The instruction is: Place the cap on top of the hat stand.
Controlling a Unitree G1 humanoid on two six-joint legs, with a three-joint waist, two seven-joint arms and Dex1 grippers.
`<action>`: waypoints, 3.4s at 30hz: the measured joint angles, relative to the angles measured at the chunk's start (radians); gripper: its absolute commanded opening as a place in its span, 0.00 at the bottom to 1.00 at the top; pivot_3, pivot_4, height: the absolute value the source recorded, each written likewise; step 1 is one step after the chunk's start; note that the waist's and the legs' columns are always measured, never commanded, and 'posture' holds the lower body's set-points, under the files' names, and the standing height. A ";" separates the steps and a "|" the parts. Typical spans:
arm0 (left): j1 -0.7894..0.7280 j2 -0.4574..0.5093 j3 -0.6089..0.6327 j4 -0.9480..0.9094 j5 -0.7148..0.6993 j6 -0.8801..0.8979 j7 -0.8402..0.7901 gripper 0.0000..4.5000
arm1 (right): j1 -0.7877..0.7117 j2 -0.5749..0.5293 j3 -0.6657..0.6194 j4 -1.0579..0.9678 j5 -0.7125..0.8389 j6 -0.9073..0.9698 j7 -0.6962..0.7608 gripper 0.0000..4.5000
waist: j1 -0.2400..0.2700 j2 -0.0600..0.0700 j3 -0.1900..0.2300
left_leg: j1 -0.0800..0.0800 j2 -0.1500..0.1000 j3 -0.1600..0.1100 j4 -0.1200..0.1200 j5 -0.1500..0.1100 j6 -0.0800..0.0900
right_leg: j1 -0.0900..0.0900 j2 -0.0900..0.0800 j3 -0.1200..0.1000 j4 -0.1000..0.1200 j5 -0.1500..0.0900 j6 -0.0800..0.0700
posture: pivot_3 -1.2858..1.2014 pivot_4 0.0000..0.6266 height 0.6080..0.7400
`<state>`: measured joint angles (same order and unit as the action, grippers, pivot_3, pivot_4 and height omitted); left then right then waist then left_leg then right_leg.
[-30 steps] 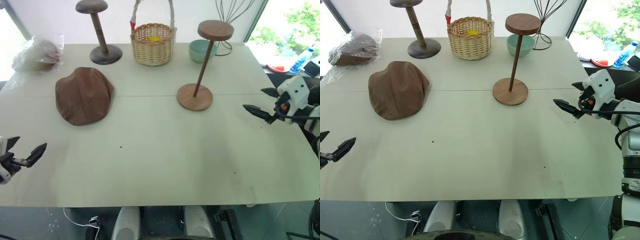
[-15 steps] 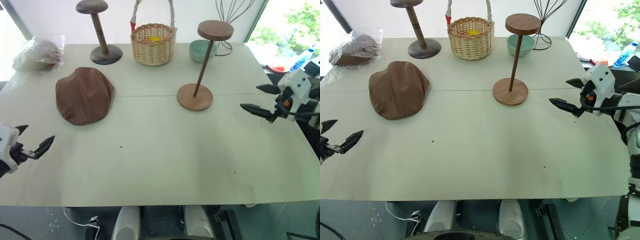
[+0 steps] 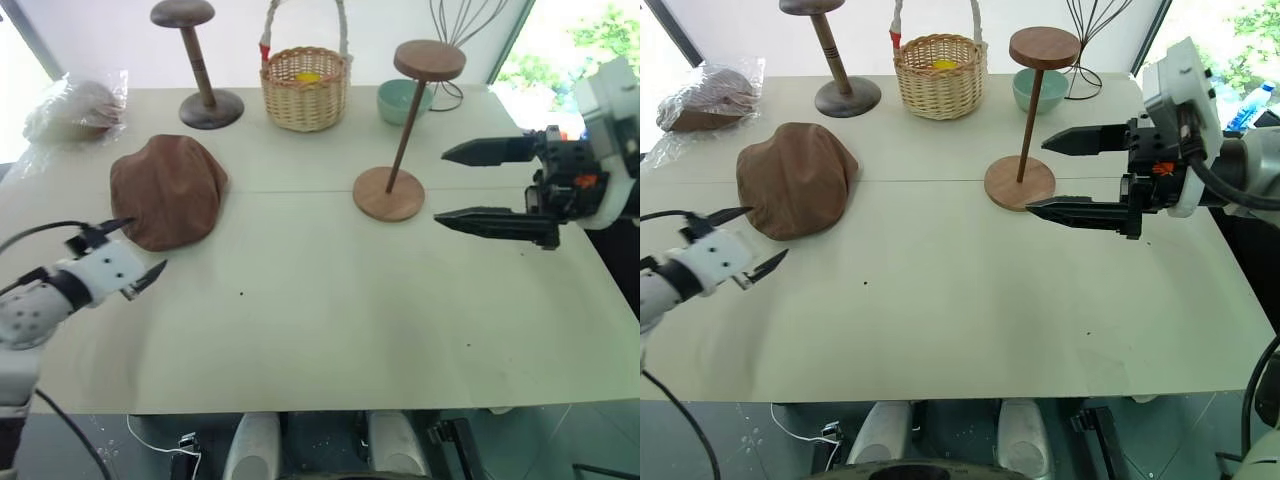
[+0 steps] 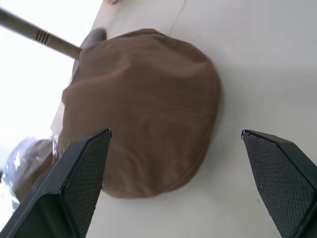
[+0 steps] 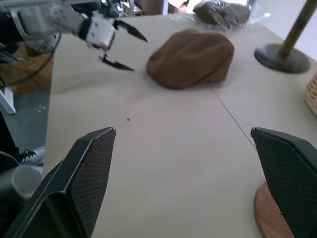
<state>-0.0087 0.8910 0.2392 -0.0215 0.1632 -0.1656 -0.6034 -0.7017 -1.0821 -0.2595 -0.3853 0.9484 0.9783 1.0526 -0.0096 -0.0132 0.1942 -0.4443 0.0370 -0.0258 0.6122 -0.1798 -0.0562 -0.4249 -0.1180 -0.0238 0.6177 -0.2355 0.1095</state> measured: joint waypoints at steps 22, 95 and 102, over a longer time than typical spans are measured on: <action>-0.420 -0.156 -0.384 0.404 0.498 0.042 0.448 0.98 | -0.101 0.039 0.010 0.000 0.167 0.062 -0.141 1.00 | 0.016 0.000 -0.001 | 0.002 0.001 0.001 0.005 0.001 0.001 | 0.000 0.000 0.000 0.012 0.003 0.001 | 0.52 0.24 0.91; -1.421 -0.622 -0.649 1.111 0.469 -0.604 0.645 0.01 | 0.075 -0.185 -0.306 0.180 -0.060 0.019 -0.173 1.00 | 0.021 -0.001 0.001 | -0.001 -0.001 0.006 0.017 0.001 0.001 | 0.000 0.000 0.009 0.012 0.005 0.010 | 0.52 0.24 0.91; -1.427 -0.659 -0.701 1.159 0.545 -0.560 0.709 0.10 | 0.077 -0.161 -0.305 0.171 -0.043 0.018 -0.200 1.00 | 0.023 -0.002 0.001 | -0.001 -0.001 0.006 0.017 0.001 0.001 | 0.000 0.000 0.010 0.012 0.005 0.010 | 0.52 0.24 0.91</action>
<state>-1.4357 0.2321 -0.4614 1.1373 0.7083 -0.7255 0.1059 -0.6246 -1.2434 -0.5643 -0.2148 0.9056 0.9962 0.8523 0.0136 -0.0148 0.1949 -0.4455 0.0357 -0.0197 0.6292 -0.1790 -0.0553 -0.4249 -0.1176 -0.0139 0.6298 -0.2303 0.1198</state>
